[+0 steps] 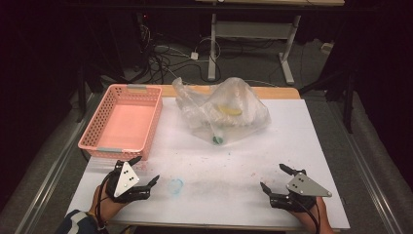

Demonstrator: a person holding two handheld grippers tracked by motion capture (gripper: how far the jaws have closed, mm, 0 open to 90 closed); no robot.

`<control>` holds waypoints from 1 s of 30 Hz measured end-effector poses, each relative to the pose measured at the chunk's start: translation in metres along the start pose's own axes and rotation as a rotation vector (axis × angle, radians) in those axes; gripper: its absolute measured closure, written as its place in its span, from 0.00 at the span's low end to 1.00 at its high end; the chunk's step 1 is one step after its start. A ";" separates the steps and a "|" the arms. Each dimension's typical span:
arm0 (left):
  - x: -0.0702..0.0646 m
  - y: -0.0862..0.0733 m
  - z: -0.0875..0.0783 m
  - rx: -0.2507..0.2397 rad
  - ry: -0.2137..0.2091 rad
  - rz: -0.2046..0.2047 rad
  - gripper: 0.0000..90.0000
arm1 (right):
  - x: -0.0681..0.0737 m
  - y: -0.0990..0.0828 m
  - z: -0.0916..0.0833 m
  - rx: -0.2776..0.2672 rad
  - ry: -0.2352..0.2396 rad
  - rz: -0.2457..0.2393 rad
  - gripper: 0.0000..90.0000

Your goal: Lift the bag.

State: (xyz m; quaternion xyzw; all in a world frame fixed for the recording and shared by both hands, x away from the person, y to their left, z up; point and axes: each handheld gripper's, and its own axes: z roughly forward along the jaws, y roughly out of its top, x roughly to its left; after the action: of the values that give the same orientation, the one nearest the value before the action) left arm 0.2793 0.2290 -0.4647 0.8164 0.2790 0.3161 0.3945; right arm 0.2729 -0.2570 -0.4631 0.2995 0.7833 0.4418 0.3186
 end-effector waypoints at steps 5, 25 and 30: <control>0.001 -0.001 -0.002 -0.008 -0.005 -0.005 0.20 | 0.002 0.002 -0.001 -0.004 -0.003 -0.011 0.19; -0.001 0.000 0.002 0.021 -0.012 0.020 0.20 | 0.002 0.004 -0.001 -0.007 -0.001 -0.017 0.19; -0.001 0.000 0.004 0.024 -0.016 0.019 0.20 | 0.001 0.004 0.000 -0.006 -0.002 -0.013 0.19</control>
State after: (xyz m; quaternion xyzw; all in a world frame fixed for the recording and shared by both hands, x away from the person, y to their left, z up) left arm 0.2813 0.2270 -0.4670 0.8262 0.2719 0.3099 0.3840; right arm 0.2728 -0.2544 -0.4597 0.2938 0.7835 0.4419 0.3232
